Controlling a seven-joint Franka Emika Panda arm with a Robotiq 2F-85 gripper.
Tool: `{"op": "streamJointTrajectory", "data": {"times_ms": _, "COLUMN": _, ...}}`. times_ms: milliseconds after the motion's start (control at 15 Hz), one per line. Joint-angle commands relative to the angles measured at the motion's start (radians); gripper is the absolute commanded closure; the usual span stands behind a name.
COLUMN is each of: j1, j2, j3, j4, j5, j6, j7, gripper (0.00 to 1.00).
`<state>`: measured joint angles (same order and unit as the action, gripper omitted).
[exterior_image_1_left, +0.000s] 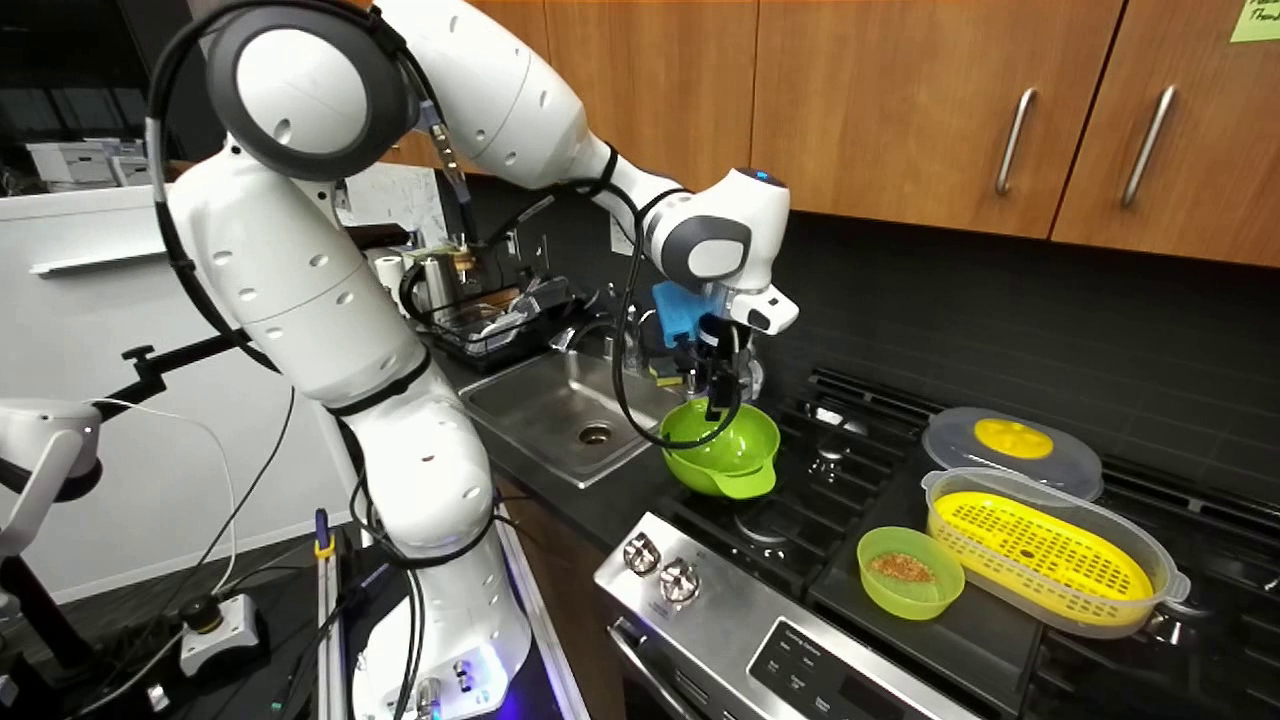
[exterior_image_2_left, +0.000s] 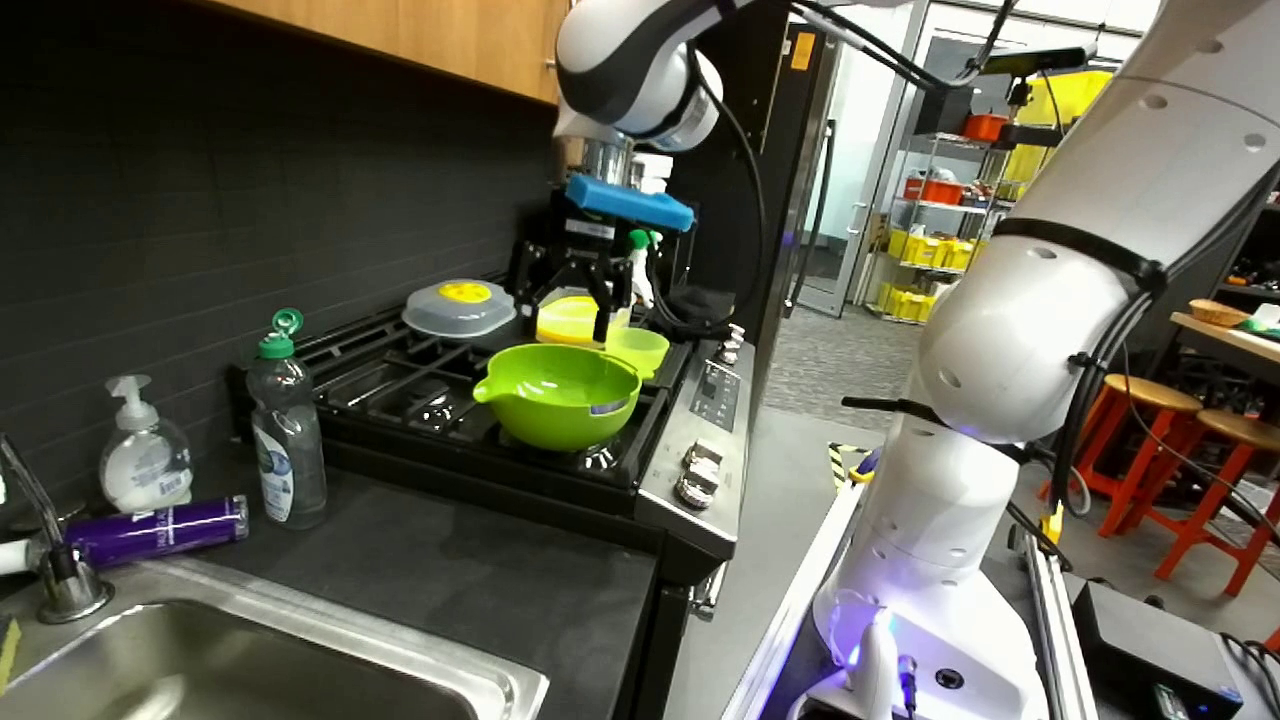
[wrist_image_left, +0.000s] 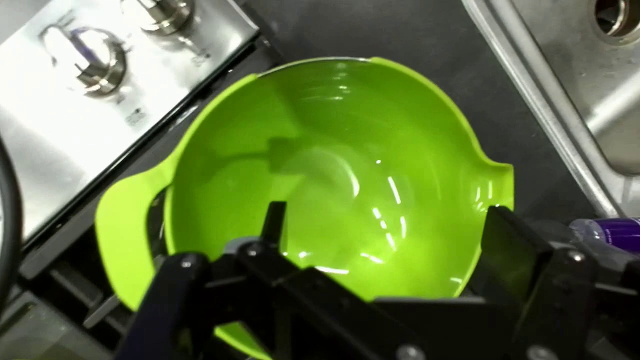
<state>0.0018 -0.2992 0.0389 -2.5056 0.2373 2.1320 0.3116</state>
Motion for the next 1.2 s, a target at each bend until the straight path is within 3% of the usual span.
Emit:
{"op": "streamJointTrajectory", "data": {"times_ms": 0, "j1": 0.015, "j2": 0.049, "j3": 0.011, "j4": 0.003, "j5": 0.110, "j6": 0.054, "j7": 0.084, "gripper": 0.00}}
{"op": "streamJointTrajectory", "data": {"times_ms": 467, "j1": -0.030, "j2": 0.007, "j3": -0.038, "j4": -0.034, "j5": 0.216, "j6": 0.109, "j7": 0.131, "gripper": 0.00}}
{"op": "streamJointTrajectory", "data": {"times_ms": 1133, "j1": 0.004, "j2": 0.045, "j3": 0.055, "j4": 0.048, "j5": 0.141, "j6": 0.093, "j7": 0.244, "gripper": 0.00}}
